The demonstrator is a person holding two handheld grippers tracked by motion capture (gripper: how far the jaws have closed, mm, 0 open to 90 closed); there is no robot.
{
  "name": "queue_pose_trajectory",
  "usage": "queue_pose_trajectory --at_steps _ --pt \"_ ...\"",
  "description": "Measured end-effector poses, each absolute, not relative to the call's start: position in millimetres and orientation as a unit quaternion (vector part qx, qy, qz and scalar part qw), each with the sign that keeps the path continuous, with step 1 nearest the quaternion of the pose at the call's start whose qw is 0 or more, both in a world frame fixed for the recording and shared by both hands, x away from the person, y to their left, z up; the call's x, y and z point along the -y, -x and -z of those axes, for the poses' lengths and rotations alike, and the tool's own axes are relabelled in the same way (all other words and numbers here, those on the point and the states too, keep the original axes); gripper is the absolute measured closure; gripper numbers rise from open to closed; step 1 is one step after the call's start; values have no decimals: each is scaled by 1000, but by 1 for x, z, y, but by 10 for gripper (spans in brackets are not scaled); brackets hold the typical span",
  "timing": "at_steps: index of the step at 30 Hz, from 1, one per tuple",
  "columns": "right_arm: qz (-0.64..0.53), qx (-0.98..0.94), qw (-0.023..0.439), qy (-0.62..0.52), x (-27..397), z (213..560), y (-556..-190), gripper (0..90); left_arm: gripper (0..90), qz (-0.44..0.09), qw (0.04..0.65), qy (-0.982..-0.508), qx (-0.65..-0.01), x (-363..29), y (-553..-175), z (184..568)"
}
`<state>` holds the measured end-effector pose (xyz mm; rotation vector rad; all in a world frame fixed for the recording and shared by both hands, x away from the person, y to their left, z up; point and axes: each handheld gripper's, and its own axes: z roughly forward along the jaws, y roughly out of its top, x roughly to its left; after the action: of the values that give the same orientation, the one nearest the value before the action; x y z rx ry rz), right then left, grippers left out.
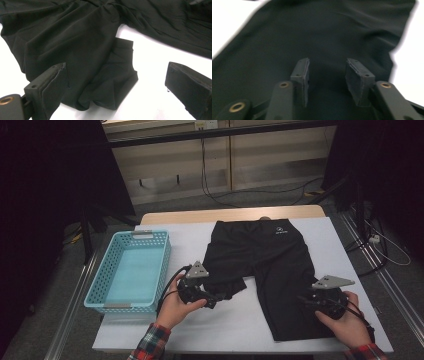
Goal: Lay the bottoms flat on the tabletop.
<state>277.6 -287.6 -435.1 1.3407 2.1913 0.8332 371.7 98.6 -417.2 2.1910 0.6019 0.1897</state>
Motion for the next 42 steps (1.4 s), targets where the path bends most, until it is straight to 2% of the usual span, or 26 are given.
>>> queue_pose_trajectory --at_steps 15,20,24,27,29,30,42 --pt "-280 -753 248 -542 326 442 -287 547 52 -73 418 -873 -240 -96 -373 419" --pt "-272 -743 235 -565 332 446 -287 610 53 -74 416 -874 -240 -95 -372 419" --pt "-283 -741 220 -568 331 447 -287 747 53 -74 416 -874 -238 -95 -373 420" --pt "-289 -736 213 -574 331 447 -286 796 53 -74 415 -875 -237 -94 -372 420" --pt "-292 -733 206 -579 333 447 -285 887 54 -74 414 -876 -237 -94 -372 419" --pt "-295 -731 202 -581 334 447 -284 900 53 -73 415 -876 -236 -94 -372 419" --pt "-300 -726 181 -591 348 444 -268 900 54 -76 419 -873 -237 -95 -372 416"
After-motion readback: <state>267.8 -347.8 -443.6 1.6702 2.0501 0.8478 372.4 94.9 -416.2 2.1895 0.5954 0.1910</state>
